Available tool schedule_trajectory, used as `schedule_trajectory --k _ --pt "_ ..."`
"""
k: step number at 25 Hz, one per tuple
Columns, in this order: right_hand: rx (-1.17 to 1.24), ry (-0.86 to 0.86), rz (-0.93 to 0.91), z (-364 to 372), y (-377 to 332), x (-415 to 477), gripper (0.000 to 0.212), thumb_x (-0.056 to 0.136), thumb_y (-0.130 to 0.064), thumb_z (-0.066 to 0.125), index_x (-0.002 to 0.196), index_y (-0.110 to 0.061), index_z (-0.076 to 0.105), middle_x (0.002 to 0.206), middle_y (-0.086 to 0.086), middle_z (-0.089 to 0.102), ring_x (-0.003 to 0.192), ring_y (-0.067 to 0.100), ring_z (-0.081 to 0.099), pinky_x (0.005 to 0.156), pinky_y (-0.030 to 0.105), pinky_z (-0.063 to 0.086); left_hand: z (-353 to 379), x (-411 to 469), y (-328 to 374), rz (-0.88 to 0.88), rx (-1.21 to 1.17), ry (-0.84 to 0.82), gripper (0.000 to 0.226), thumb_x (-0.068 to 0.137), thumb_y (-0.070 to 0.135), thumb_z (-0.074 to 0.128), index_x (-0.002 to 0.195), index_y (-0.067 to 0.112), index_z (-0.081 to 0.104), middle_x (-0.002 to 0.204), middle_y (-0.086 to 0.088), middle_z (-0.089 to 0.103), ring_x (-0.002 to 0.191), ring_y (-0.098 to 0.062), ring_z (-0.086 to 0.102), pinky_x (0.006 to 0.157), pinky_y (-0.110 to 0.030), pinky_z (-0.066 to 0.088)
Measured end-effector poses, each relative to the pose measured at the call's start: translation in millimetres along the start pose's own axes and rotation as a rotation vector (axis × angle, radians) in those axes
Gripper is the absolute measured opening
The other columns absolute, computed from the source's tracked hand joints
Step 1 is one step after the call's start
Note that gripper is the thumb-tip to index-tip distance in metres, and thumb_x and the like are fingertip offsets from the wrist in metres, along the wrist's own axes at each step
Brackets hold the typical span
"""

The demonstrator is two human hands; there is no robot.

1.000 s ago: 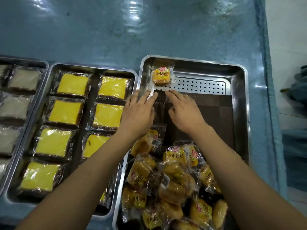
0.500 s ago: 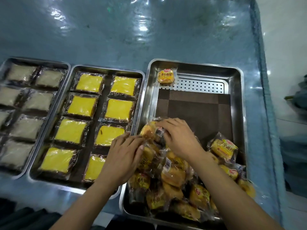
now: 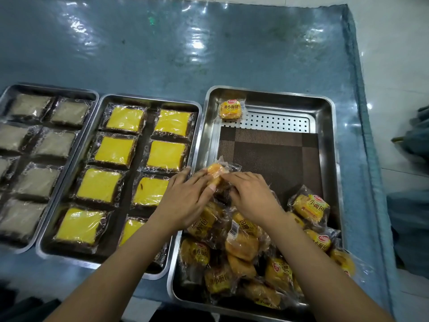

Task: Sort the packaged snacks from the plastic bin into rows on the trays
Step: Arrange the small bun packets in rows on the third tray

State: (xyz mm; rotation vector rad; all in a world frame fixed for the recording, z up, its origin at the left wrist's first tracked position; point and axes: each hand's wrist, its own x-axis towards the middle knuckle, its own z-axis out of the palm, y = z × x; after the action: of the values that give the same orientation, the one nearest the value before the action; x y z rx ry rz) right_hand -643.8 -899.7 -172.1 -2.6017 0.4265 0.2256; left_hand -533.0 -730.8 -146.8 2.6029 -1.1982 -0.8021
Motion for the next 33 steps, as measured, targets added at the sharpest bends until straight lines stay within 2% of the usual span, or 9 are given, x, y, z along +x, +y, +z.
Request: schedule_trajectory --k 8,13,16,19,22,24,28,31,33 --pt "0.026 0.104 0.154 -5 19 14 0.045 0.089 -0.021 0.062 0.134 -0.024 0.055 0.136 -0.006 0.057 0.126 0.018 0.049 0.110 0.040 0.034 -7 46 20 0.063 0.059 -0.115 0.056 0.105 0.053 0.019 0.157 0.033 0.022 0.166 0.010 0.017 0.153 -0.021 0.002 0.121 -0.044 0.000" --pt "-0.023 0.112 0.203 -5 34 21 0.044 0.086 -0.018 0.066 0.127 -0.025 0.053 0.118 -0.005 0.062 0.117 0.020 0.055 0.110 0.040 0.031 -8 69 28 0.134 0.088 -0.182 0.072 0.092 0.049 0.054 0.154 0.031 0.024 0.163 0.002 0.027 0.153 -0.025 0.005 0.122 -0.047 0.002" --pt "-0.034 0.147 0.178 -8 42 27 0.031 0.091 -0.024 0.063 0.122 -0.029 0.057 0.114 -0.009 0.062 0.115 0.017 0.056 0.110 0.039 0.027 -6 75 30 0.144 0.057 -0.180 0.081 0.085 0.048 0.064 0.154 0.031 0.024 0.159 0.001 0.034 0.152 -0.025 0.009 0.122 -0.047 0.006" --pt "0.020 0.197 0.167 -14 50 28 0.022 0.099 -0.032 0.053 0.120 -0.032 0.060 0.113 -0.009 0.061 0.113 0.016 0.054 0.109 0.042 0.027 -7 84 29 0.114 -0.074 -0.169 0.077 0.085 0.046 0.066 0.151 0.035 0.027 0.152 0.001 0.044 0.150 -0.024 0.017 0.120 -0.047 0.014" --pt "0.129 0.190 0.210 -24 54 34 0.027 0.103 -0.034 0.048 0.128 -0.029 0.054 0.110 -0.003 0.064 0.106 0.022 0.060 0.101 0.046 0.039 -6 92 29 0.066 -0.213 -0.113 0.074 0.089 0.042 0.066 0.152 0.032 0.027 0.144 0.001 0.052 0.143 -0.028 0.031 0.116 -0.047 0.023" --pt "0.166 0.153 0.260 -27 58 45 0.034 0.103 -0.035 0.050 0.135 -0.026 0.048 0.116 0.002 0.067 0.108 0.025 0.062 0.098 0.049 0.045 -7 96 28 0.036 -0.190 -0.038 0.080 0.092 0.040 0.065 0.157 0.027 0.020 0.150 -0.002 0.048 0.143 -0.028 0.035 0.118 -0.047 0.026" --pt "0.017 0.257 0.345 -29 59 54 0.035 0.103 -0.034 0.046 0.135 -0.022 0.051 0.128 0.004 0.059 0.118 0.025 0.053 0.101 0.046 0.039 -8 99 24 0.144 -0.014 0.028 0.070 0.097 0.026 0.055 0.157 0.030 0.020 0.163 0.005 0.025 0.149 -0.022 0.022 0.123 -0.047 0.018" --pt "-0.011 0.325 0.329 -28 44 36 0.028 0.100 -0.029 0.047 0.123 -0.020 0.062 0.117 0.000 0.062 0.106 0.020 0.055 0.095 0.040 0.041 -2 101 24 0.244 0.085 -0.056 0.062 0.100 0.027 0.045 0.156 0.036 0.020 0.165 0.012 0.018 0.152 -0.021 0.011 0.124 -0.048 0.011" --pt "-0.069 0.242 0.293 -18 32 18 0.030 0.100 -0.032 0.043 0.116 -0.021 0.066 0.109 -0.003 0.064 0.096 0.017 0.059 0.090 0.037 0.046 6 100 23 0.221 0.130 -0.121 0.062 0.103 0.035 0.039 0.159 0.035 0.011 0.166 0.011 0.011 0.154 -0.021 0.003 0.123 -0.049 0.005"
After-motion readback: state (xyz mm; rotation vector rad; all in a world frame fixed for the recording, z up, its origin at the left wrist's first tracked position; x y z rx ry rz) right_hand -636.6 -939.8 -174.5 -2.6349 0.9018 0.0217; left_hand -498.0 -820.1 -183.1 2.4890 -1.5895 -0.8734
